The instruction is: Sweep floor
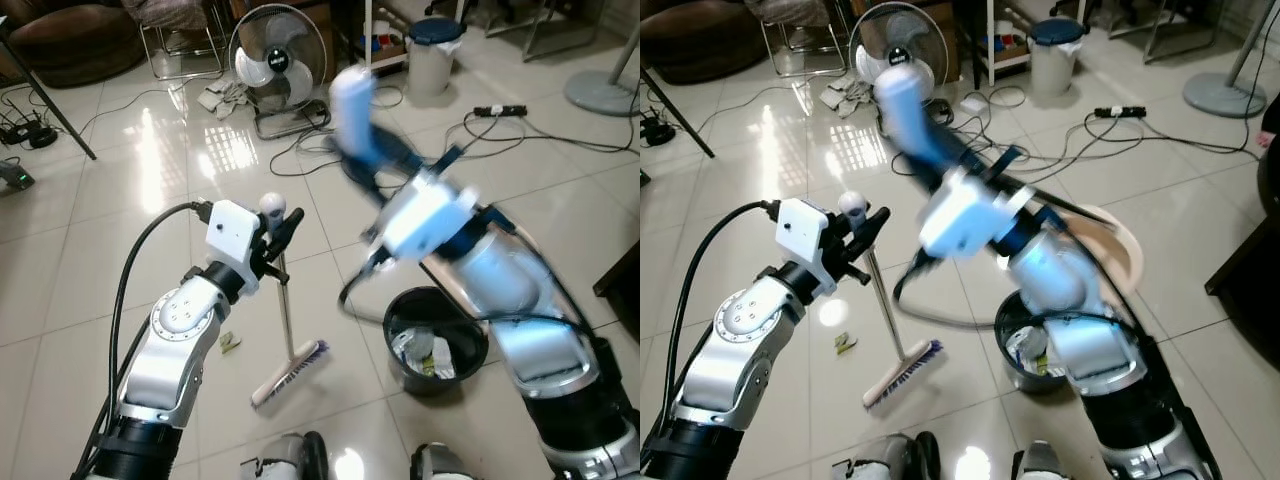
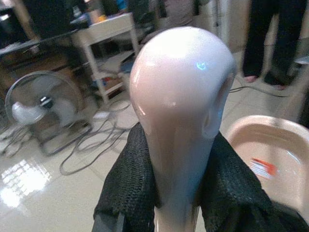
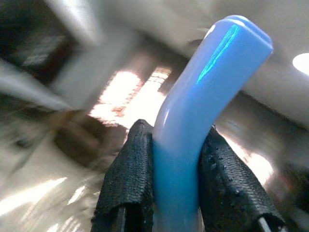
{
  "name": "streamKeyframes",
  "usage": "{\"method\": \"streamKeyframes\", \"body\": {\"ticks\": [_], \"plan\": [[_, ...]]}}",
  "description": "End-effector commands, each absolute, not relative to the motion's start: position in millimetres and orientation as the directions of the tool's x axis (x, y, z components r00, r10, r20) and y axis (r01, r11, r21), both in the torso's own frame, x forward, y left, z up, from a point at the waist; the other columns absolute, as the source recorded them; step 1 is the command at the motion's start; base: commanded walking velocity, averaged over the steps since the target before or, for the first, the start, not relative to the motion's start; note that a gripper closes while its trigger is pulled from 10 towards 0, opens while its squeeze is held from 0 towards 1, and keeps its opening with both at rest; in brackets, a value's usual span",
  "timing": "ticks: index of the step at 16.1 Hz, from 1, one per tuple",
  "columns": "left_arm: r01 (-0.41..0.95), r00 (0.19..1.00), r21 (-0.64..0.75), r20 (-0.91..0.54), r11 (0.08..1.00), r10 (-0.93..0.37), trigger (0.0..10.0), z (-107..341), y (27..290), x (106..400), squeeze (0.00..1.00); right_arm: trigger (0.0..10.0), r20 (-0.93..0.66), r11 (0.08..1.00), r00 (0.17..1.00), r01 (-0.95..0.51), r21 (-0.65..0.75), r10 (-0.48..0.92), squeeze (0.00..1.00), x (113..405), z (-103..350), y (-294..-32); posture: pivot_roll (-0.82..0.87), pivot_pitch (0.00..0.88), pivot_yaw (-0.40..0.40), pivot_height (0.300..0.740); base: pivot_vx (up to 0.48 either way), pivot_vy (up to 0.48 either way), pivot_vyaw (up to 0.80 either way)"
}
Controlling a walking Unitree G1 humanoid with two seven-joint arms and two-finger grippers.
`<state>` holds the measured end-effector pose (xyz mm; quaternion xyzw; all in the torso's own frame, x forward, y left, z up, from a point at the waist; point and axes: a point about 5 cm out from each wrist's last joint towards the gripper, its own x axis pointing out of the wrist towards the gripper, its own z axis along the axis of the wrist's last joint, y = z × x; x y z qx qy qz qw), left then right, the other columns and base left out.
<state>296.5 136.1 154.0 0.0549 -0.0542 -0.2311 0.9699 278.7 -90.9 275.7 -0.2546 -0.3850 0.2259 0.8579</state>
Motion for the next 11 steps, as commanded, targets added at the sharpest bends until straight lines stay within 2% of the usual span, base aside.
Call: {"method": "streamKeyframes", "body": {"ticks": [1,3,5,6,9,11], "plan": [[0.34,0.937,0.141,0.033,0.93,-0.347,10.0,154,150,306,0.0,10.0,0.744,0.941,0.579,-0.168,-0.293,0.334,0.0,278,325,-112,-0.04,0.081,0.124,0.74,0.0,0.0,0.0],[0.307,0.948,0.173,0.024,0.936,-0.316,10.0,155,153,311,0.0,10.0,0.812,0.978,0.551,-0.174,-0.111,0.19,0.0,282,348,-125,-0.04,0.07,0.119,0.74,0.0,0.0,0.0],[0.259,0.96,0.196,0.053,0.946,-0.274,10.0,160,162,316,0.0,10.0,0.856,0.984,0.502,-0.174,-0.037,0.121,0.0,281,366,-132,-0.03,0.057,0.119,0.74,0.0,0.0,0.0],[0.248,0.963,0.199,0.058,0.948,-0.264,10.0,161,165,316,0.0,10.0,0.853,0.984,0.507,-0.177,-0.037,0.123,0.0,281,367,-131,-0.03,0.057,0.119,0.74,0.0,0.0,0.0],[0.228,0.971,0.206,0.024,0.952,-0.238,10.0,156,167,314,0.0,10.0,0.708,0.985,0.696,-0.173,0.004,0.12,0.0,294,321,-123,-0.02,0.051,0.113,0.74,0.0,0.0,0.0],[0.224,0.974,0.22,-0.018,0.949,-0.226,10.0,146,162,310,0.0,10.0,0.656,0.991,0.75,-0.131,0.02,0.086,0.0,297,298,-122,-0.02,0.048,0.113,0.74,0.0,0.0,0.0]]}}
